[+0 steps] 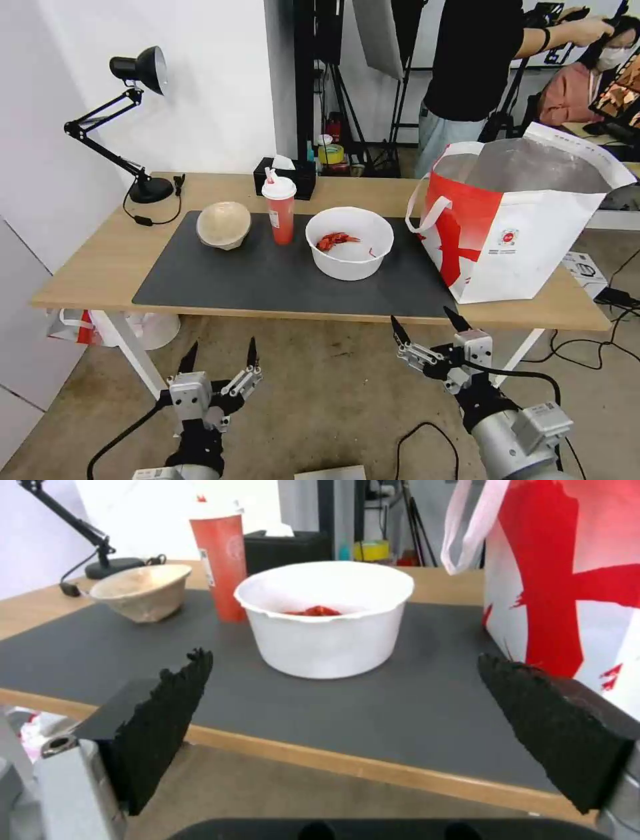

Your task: Pick up the trash from the table and place it into the takeout bag.

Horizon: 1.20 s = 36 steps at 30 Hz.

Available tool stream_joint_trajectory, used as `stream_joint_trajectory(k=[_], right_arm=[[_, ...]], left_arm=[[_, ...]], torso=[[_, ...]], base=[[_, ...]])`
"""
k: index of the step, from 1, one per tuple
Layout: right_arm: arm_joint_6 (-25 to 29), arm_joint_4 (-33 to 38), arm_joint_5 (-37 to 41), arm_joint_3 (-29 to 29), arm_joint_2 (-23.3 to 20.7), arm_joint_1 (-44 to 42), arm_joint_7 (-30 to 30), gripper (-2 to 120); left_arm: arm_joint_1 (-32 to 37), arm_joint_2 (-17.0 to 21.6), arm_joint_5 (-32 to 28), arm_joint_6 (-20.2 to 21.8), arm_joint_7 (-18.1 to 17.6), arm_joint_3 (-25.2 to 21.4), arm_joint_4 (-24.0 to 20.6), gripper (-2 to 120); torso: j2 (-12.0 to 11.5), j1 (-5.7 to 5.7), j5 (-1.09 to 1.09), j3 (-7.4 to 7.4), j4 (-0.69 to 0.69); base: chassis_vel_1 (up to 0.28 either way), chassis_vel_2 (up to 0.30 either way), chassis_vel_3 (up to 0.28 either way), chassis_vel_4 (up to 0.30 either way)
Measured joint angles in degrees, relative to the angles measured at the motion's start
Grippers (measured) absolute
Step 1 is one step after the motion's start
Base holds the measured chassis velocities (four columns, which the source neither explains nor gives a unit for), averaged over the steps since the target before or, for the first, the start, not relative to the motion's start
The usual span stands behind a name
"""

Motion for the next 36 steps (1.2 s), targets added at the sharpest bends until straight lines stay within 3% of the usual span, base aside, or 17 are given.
stream_joint_trajectory(k=[3,11,14,18,25,30,32,33,35,36], right_arm=[[0.7,-0.2,0.3,0.0,-0.3,0.5,-0.6,100],[9.9,-2.2,2.6,0.1,-3.5,6.9,-4.9,100],[11.8,-2.8,5.2,0.1,-6.2,11.6,-5.1,100],[12.7,-3.3,13.1,0.6,-14.1,17.9,-6.0,100],[14.3,-4.6,17.8,0.0,-21.0,22.6,-7.2,100],[12.4,-5.6,23.6,-1.1,-27.5,30.4,-8.7,100],[8.6,-5.9,30.0,-3.1,-32.1,37.6,-8.6,100],[8.6,-5.9,30.0,-3.1,-32.1,37.6,-8.6,100],[4.0,-6.5,38.4,-7.3,-37.3,46.5,-8.3,100],[0.1,-7.9,44.1,-11.9,-40.1,55.1,-8.8,100]], left_arm=[[-0.3,0.6,-0.6,-0.4,0.1,-1.2,0.0,100],[-1.5,3.2,-2.2,-2.6,0.2,-3.2,0.0,100],[-1.5,5.5,-4.9,-3.6,-0.7,-3.5,0.0,100],[-1.4,10.0,-8.7,-4.8,-3.8,-6.4,0.0,100],[-2.7,10.5,-10.9,-4.7,-4.4,-7.5,0.0,100],[-4.3,10.2,-11.1,-4.9,-4.5,-6.6,-0.1,100],[-5.6,10.3,-11.4,-5.2,-4.5,-6.6,-0.1,100],[-5.6,10.3,-11.4,-5.2,-4.5,-6.6,-0.1,100],[-6.9,10.3,-12.1,-5.2,-4.7,-6.6,-0.1,100],[-7.3,10.2,-12.3,-5.4,-4.8,-6.2,-0.1,100]], torso=[[0.0,0.00,0.00,0.00,0.00],[0.0,0.00,0.01,0.00,0.00],[0.0,0.00,0.02,0.00,0.00],[0.0,0.00,0.00,0.01,0.01],[0.0,0.00,0.02,0.00,-0.01],[0.0,0.00,0.02,0.00,0.00],[0.0,0.00,0.00,0.00,0.01],[0.0,0.00,0.00,0.00,0.01],[0.0,0.01,0.01,0.01,0.00],[0.0,0.00,0.00,0.00,-0.01]], base=[[0.000,0.000,0.000,0.000],[0.000,0.000,0.000,0.000],[0.000,0.000,0.000,0.000],[0.000,0.000,0.000,0.000],[0.000,0.000,0.000,0.000],[0.000,0.000,0.000,0.000],[0.000,0.000,0.000,0.000],[0.000,0.000,0.000,0.000],[0.000,0.000,0.000,0.000],[0.000,0.000,0.000,0.000]])
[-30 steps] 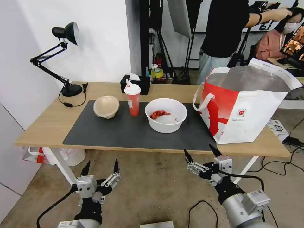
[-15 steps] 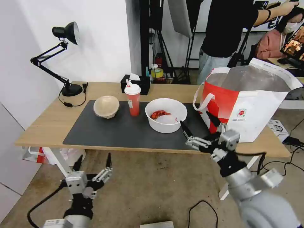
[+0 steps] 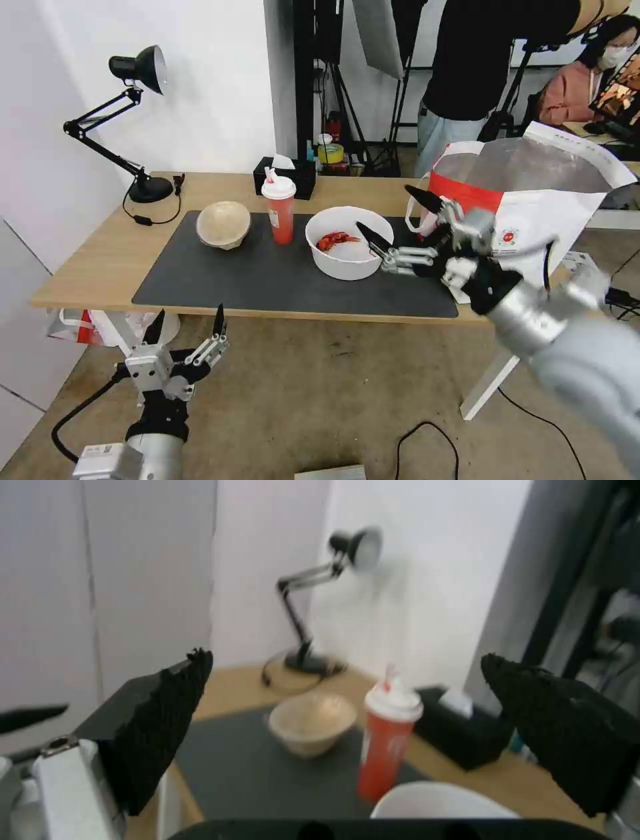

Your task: Pick up the trash from the table and place it into the takeout bag.

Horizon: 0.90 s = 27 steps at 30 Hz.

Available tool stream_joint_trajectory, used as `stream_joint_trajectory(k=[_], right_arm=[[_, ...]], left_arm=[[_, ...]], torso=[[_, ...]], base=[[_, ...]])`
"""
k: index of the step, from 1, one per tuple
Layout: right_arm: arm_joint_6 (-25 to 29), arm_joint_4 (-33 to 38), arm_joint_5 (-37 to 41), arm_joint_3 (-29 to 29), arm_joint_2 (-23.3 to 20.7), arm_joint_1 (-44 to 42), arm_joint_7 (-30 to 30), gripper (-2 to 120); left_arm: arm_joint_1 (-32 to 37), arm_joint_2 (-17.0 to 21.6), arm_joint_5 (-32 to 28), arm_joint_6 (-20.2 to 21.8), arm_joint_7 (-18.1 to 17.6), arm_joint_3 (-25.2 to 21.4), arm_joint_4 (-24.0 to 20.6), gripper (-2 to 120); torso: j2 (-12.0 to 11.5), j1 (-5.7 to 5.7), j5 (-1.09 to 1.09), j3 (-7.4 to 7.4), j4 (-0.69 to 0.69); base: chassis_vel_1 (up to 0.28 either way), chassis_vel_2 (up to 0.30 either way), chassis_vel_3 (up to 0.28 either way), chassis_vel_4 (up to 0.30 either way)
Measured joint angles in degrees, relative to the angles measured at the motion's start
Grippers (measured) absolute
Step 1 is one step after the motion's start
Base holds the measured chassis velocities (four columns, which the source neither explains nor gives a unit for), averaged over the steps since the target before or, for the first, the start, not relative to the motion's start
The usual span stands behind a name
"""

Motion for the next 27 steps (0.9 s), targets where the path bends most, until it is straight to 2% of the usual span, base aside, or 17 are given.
stream_joint_trajectory(k=[1,2,3,6,7,9,10,12,15,19,25,27], right_arm=[[-4.1,-1.8,3.4,-4.1,-0.8,8.0,-0.8,100],[-4.1,-1.8,3.4,-4.1,-0.8,8.0,-0.8,100],[-8.7,-3.7,5.6,-7.8,-0.6,14.5,-1.4,100],[-18.9,-9.4,9.2,-16.9,3.2,28.9,-1.9,100],[-18.9,-9.4,9.2,-16.9,3.2,28.9,-1.9,100],[-24.5,-12.9,11.6,-22.6,6.8,37.4,-0.7,100],[-24.5,-12.9,11.6,-22.6,6.8,37.4,-0.7,100],[-28.9,-13.9,15.4,-26.1,9.2,42.5,2.7,100],[-30.1,-14.6,18.7,-29.6,10.4,47.3,5.6,100],[-30.3,-16.7,20.1,-33.7,11.7,52.7,6.4,100],[-30.2,-20.7,19.7,-41.0,13.6,59.0,4.5,100],[-30.1,-22.0,17.5,-45.1,13.8,62.0,2.5,100]], left_arm=[[-0.2,-0.1,0.2,-0.6,-0.2,0.6,0.0,100],[-0.2,-0.1,0.2,-0.6,-0.2,0.6,0.0,100],[-0.4,-0.2,0.3,-0.8,-0.3,1.0,0.0,100],[-1.3,-0.8,0.6,-1.0,-0.3,1.6,0.0,100],[-1.3,-0.8,0.6,-1.0,-0.3,1.6,0.0,100],[-1.5,-1.3,1.3,-1.1,-0.1,2.2,0.0,100],[-1.5,-1.3,1.3,-1.1,-0.1,2.2,0.0,100],[-1.8,-1.6,1.8,-1.2,-0.1,2.6,0.0,100],[-2.2,-1.7,2.0,-1.2,-0.1,2.8,0.0,100],[-2.6,-2.0,2.2,-1.2,0.0,3.0,0.0,100],[-3.0,-2.5,2.6,-0.9,0.2,3.2,0.0,100],[-3.1,-2.7,2.6,-0.4,0.3,3.4,0.0,100]], torso=[[0.0,0.00,0.00,0.00,0.01],[0.0,0.00,0.00,0.00,0.01],[0.0,0.00,-0.01,0.00,0.01],[0.0,0.00,0.02,0.01,0.01],[0.0,0.00,0.02,0.01,0.01],[0.0,0.01,0.00,0.01,0.04],[0.0,0.01,0.00,0.01,0.04],[0.0,0.01,0.00,0.01,0.04],[0.0,0.00,-0.01,0.00,0.01],[0.0,0.00,-0.01,0.00,0.01],[0.0,0.00,0.01,0.00,0.01],[0.0,0.00,-0.01,0.00,0.02]], base=[[0.000,0.000,0.000,0.000],[0.000,0.000,0.000,0.000],[0.000,0.000,0.000,0.000],[0.000,0.000,0.000,0.000],[0.000,0.000,0.000,0.000],[0.000,0.000,0.000,0.000],[0.000,0.000,0.000,0.000],[0.000,0.000,0.000,0.000],[0.000,0.000,0.000,0.000],[0.000,0.000,0.000,0.000],[0.000,0.000,0.000,0.000],[0.000,0.000,0.000,0.000]])
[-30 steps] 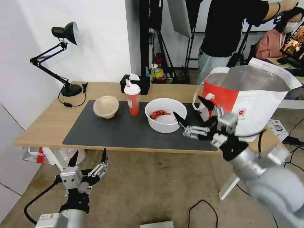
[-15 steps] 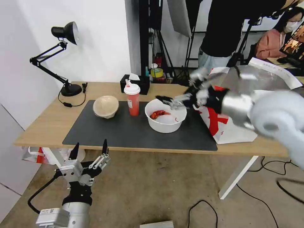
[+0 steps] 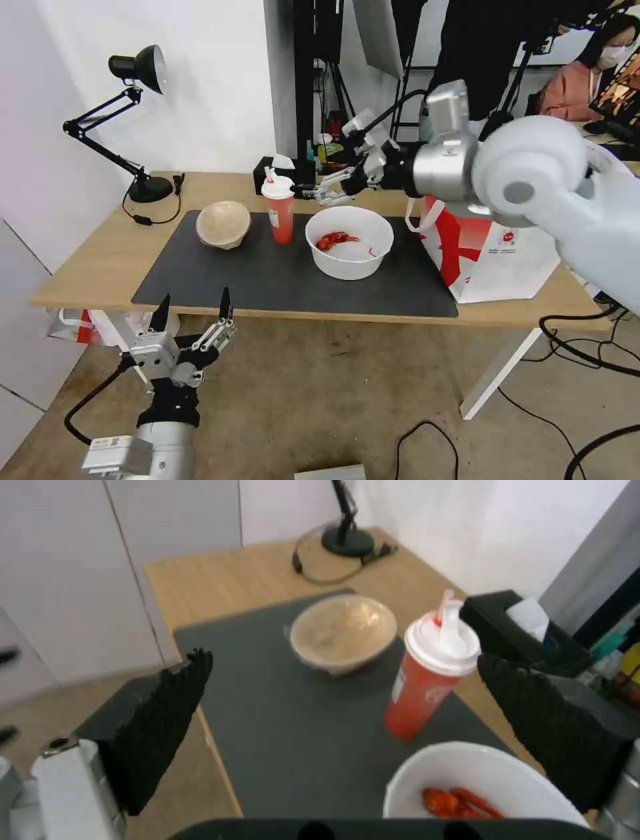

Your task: Pick up the trash from the table and place it into the takeout bag.

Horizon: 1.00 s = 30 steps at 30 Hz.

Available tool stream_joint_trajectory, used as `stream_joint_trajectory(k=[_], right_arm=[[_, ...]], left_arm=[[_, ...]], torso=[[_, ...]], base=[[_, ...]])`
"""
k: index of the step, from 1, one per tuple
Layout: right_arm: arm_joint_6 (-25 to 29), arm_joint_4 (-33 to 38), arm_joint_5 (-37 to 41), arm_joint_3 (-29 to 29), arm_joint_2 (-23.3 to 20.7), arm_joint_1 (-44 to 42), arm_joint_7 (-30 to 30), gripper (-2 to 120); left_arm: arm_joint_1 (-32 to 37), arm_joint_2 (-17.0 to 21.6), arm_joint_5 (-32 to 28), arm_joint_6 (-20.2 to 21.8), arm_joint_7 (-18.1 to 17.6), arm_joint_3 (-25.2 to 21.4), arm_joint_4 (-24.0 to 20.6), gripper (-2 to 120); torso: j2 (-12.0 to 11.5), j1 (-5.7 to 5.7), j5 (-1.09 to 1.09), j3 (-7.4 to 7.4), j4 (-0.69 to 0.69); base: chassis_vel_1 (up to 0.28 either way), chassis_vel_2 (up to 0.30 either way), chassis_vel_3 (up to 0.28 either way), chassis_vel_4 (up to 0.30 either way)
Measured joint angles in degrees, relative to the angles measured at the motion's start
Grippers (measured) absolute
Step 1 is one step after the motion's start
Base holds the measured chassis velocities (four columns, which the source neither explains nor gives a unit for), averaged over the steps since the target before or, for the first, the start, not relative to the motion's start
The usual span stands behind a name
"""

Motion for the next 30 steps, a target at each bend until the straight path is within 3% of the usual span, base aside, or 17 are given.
stream_joint_trajectory(k=[7,15,30], right_arm=[[0.2,-1.7,-6.1,-7.4,-0.9,3.9,-4.3,100],[0.4,-5.0,-10.4,-10.4,-0.6,5.7,-8.0,100],[0.5,-3.7,-7.4,-12.4,-1.3,2.8,-3.5,100]], left_arm=[[-0.3,-0.2,-0.1,0.9,0.0,0.0,0.0,100],[0.1,-1.1,0.6,1.2,0.5,0.4,0.0,100],[1.5,-2.3,2.4,0.7,1.1,1.2,0.0,100]], torso=[[0.0,0.00,0.02,0.00,-0.01],[0.0,0.00,0.02,-0.01,-0.01],[0.0,-0.01,0.02,-0.01,-0.01]], base=[[0.000,0.000,0.000,0.000],[0.000,0.000,0.000,0.000],[0.000,0.000,0.000,0.000]])
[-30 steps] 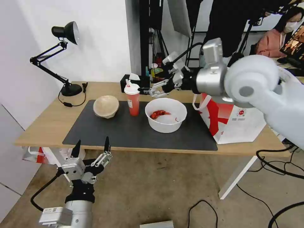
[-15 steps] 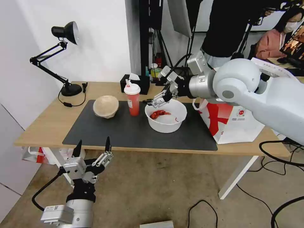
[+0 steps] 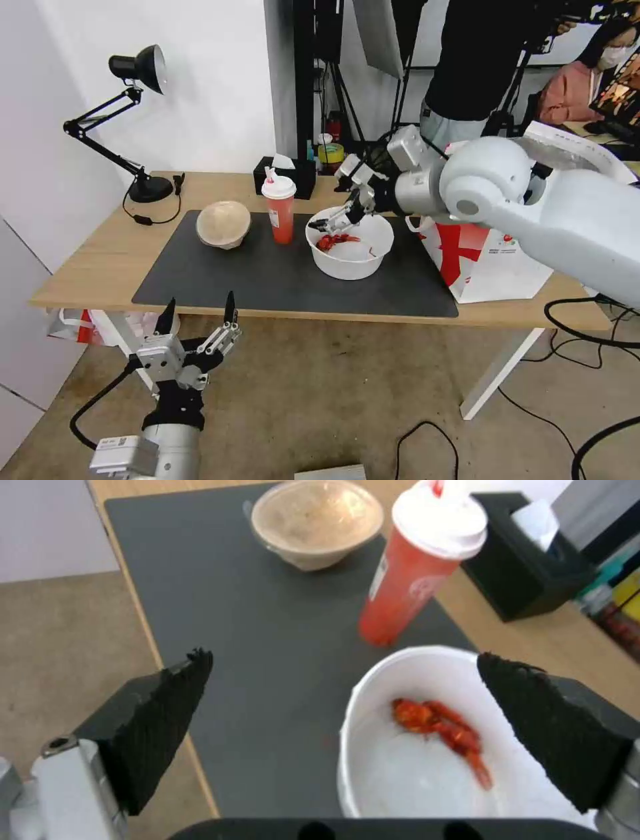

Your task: Pick up the trash from the table and place it into the takeout bag.

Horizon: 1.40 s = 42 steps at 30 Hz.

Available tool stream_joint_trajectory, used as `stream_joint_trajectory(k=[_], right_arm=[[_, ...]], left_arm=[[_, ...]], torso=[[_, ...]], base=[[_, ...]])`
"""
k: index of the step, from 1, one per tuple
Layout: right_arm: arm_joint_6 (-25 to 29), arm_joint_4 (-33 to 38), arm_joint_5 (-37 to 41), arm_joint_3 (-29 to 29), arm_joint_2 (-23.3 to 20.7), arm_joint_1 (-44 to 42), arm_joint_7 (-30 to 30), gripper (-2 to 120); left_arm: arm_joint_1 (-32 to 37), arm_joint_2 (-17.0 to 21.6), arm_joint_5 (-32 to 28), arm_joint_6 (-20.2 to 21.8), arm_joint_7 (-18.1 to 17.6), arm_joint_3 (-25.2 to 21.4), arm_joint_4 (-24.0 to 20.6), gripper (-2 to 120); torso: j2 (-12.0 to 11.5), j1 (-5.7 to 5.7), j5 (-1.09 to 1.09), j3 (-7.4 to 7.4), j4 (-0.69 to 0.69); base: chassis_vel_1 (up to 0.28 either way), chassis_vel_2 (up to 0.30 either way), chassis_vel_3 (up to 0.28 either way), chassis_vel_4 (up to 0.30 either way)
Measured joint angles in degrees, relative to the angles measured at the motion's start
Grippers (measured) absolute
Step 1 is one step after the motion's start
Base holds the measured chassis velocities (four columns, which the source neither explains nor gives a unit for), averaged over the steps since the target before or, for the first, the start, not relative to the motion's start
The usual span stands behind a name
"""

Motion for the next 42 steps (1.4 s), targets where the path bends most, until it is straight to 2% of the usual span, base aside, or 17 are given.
stream_joint_trajectory(k=[3,9,25,42], right_arm=[[0.0,1.2,3.8,0.3,-0.1,-1.6,3.4,100],[0.0,2.3,5.5,0.6,0.1,-2.6,4.9,100],[0.1,2.8,-1.6,-2.1,-2.4,-4.5,0.3,100],[0.1,-0.6,-4.4,-4.0,-1.0,-3.6,-1.7,100]], left_arm=[[0.1,-0.6,0.2,0.1,0.3,0.4,0.0,100],[0.3,-1.1,1.0,0.1,0.5,1.2,0.0,100],[0.7,-1.4,1.9,-0.3,0.4,1.5,0.0,100],[-0.3,-1.6,1.7,-0.1,0.2,2.0,0.0,100]], torso=[[0.0,0.00,0.00,0.00,0.00],[0.0,0.00,0.00,0.00,0.00],[0.0,0.00,0.00,0.00,0.00],[0.0,0.00,-0.01,0.00,0.00]], base=[[0.000,0.000,0.000,0.000],[0.000,0.000,0.000,0.000],[0.000,0.000,0.000,0.000],[0.000,0.000,0.000,0.000]])
